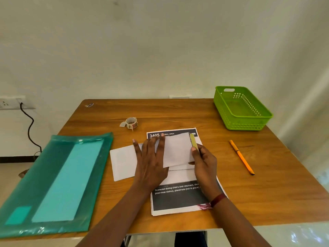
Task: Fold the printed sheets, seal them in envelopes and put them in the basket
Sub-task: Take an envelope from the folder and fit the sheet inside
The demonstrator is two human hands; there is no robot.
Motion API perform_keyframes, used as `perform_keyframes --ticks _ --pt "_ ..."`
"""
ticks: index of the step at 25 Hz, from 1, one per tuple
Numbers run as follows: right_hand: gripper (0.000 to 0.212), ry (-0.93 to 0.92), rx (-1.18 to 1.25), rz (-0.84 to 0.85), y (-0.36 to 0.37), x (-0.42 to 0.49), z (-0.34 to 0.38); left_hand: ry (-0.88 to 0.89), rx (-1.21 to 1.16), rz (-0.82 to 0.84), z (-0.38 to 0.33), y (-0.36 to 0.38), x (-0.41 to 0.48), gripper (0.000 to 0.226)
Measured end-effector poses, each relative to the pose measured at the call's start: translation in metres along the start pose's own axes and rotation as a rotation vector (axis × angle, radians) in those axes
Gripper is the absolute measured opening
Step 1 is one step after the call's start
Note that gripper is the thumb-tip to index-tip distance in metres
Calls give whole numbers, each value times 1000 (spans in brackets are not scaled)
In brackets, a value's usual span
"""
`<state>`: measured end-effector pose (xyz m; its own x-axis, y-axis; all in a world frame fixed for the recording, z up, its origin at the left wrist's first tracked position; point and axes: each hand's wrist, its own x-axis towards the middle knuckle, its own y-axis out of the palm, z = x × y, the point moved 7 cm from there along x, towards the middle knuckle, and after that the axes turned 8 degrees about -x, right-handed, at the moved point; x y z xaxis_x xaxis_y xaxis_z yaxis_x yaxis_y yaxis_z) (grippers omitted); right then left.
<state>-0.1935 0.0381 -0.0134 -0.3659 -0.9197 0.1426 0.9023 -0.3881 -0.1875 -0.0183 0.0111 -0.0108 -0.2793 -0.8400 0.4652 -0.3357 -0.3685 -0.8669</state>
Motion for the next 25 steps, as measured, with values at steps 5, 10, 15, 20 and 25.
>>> perform_keyframes --ticks 5,10,15,20,25 --pt "23 248 150 356 -20 9 3 77 -16 -24 -9 -6 2 113" --pt "18 229 96 494 -25 14 12 162 -108 -4 -26 -19 5 117" --pt "26 88 -85 488 -21 17 29 228 -92 7 -34 -29 11 116" --pt "12 -70 -280 219 -24 26 32 232 -23 10 -25 -32 14 118" --pt "15 91 -150 244 -19 29 20 233 55 49 -12 -32 18 113"
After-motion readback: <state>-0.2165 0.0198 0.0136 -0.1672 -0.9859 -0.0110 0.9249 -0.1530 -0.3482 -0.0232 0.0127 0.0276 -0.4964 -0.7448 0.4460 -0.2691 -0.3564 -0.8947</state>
